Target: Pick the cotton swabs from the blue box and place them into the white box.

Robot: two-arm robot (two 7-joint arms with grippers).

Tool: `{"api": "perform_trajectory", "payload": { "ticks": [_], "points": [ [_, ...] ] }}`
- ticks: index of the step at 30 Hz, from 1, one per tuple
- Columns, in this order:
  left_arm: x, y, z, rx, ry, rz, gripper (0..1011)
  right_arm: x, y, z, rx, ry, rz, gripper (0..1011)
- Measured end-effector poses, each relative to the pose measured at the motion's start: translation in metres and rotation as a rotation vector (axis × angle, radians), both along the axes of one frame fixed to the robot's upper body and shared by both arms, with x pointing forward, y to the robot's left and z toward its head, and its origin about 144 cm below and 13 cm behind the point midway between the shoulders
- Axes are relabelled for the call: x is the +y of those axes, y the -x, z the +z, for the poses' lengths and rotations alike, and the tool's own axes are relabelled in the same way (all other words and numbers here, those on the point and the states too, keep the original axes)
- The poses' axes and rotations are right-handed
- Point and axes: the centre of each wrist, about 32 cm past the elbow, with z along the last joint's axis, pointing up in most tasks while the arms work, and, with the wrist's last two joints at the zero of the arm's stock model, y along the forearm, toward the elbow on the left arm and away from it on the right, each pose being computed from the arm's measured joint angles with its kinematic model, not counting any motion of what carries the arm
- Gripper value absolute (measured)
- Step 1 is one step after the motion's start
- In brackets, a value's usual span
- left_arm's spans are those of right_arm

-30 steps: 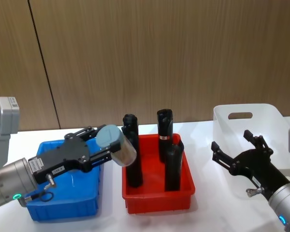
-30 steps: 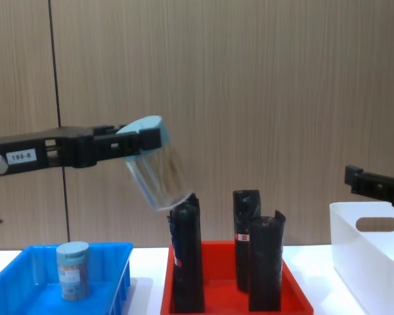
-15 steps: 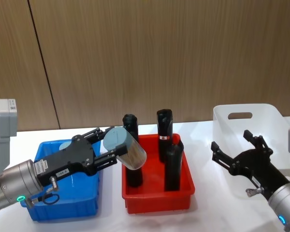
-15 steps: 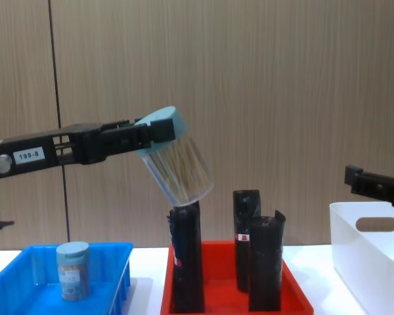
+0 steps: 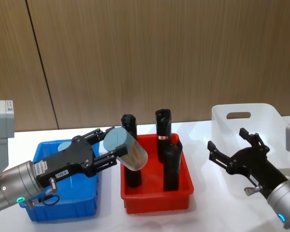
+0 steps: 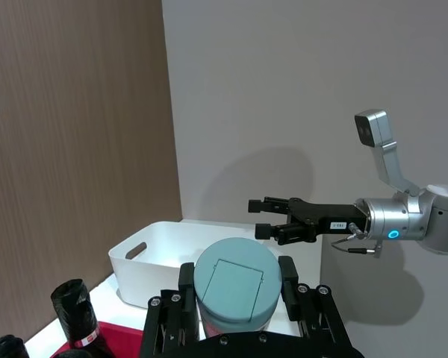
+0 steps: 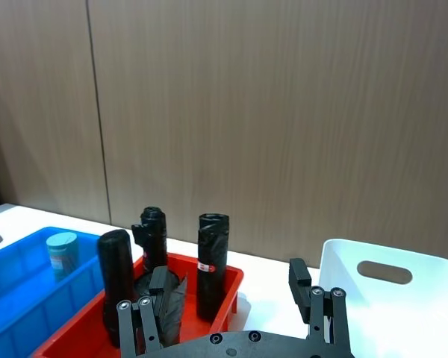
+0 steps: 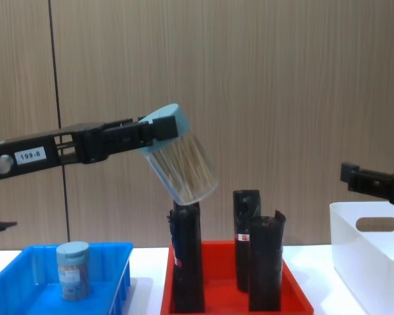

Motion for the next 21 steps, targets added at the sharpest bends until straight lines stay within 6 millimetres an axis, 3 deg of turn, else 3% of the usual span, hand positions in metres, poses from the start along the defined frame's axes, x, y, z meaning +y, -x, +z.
{"api": "perform_trajectory", "payload": {
  "ticks": [21],
  "points": [
    [-0.001,-0.001,-0.001,-0.001,0.007,-0.010,671,-0.018,-0.019,0.033,0.048,0.069,0.251,1002]
  ]
}}
